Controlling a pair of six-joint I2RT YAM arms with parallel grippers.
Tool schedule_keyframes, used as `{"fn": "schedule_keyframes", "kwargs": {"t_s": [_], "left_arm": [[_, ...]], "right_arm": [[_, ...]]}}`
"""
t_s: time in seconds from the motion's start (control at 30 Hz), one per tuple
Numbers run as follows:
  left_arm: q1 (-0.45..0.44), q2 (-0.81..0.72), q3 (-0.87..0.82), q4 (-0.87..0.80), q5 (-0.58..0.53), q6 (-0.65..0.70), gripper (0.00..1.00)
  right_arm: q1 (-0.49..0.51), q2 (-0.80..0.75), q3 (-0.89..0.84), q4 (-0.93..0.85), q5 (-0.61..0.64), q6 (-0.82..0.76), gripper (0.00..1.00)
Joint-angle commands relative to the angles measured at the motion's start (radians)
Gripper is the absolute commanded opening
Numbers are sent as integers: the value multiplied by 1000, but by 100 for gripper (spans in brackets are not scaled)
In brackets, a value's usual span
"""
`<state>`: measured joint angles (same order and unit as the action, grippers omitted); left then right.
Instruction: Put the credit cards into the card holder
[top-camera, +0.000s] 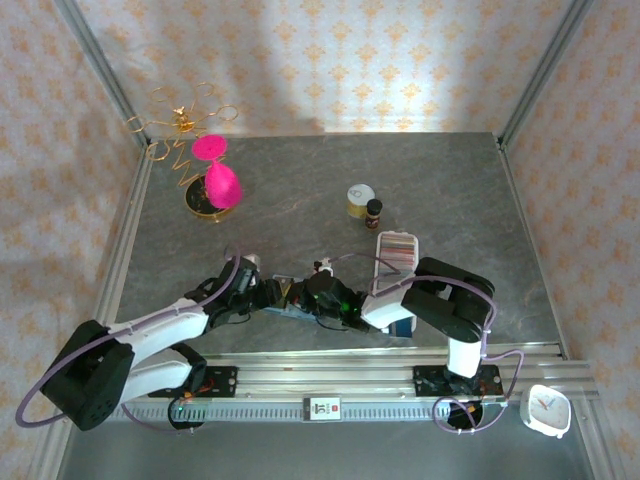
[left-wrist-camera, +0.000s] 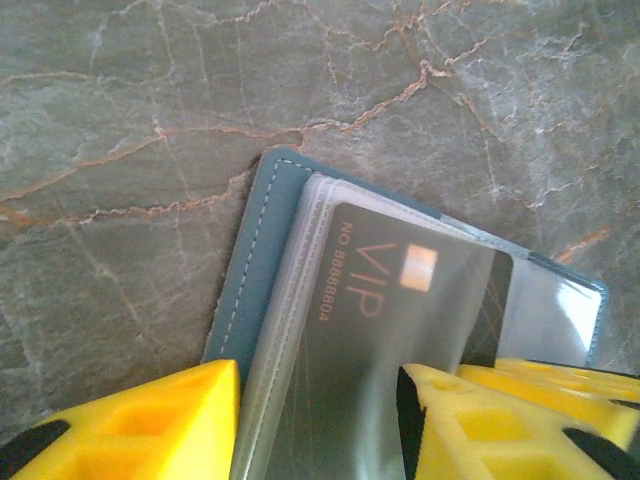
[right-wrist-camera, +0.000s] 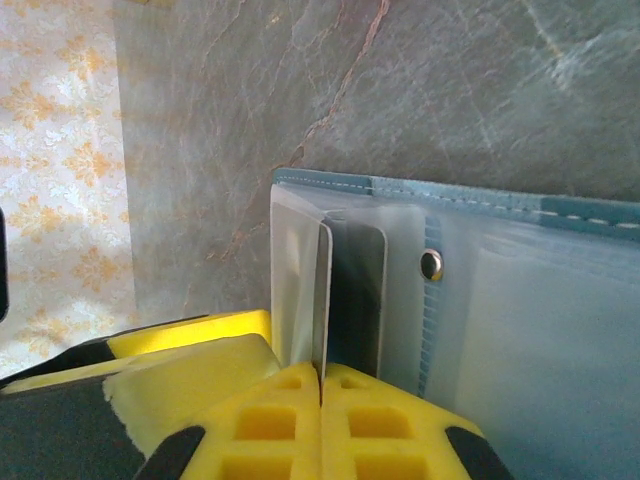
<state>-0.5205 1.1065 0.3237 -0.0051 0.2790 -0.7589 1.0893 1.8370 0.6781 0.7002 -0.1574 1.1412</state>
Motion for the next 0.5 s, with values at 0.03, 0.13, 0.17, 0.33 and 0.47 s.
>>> {"fn": "schedule_keyframes", "kwargs": {"t_s": [0.03,0.13,0.17,0.33,0.47], "left_arm": [[19,-85,5,-79,-61,-20,46],[27,-119,25,-127,-78,-19,48],[28,-126,32,-143,-82,-21,48],[31,-159,37,-194,-131,-23,50],[31,-113,32,-171,-63,-19,50]], "right_arm": [[-6,-45,-31,-26,20,-17,20],[-5,-90,-33,-78,40,-41,29],[-5,-98,-29,-100,42,-51,31],[-5,-133,36,-287,64,-114,34],[-5,-137,71,-389,96,-152,30]]}}
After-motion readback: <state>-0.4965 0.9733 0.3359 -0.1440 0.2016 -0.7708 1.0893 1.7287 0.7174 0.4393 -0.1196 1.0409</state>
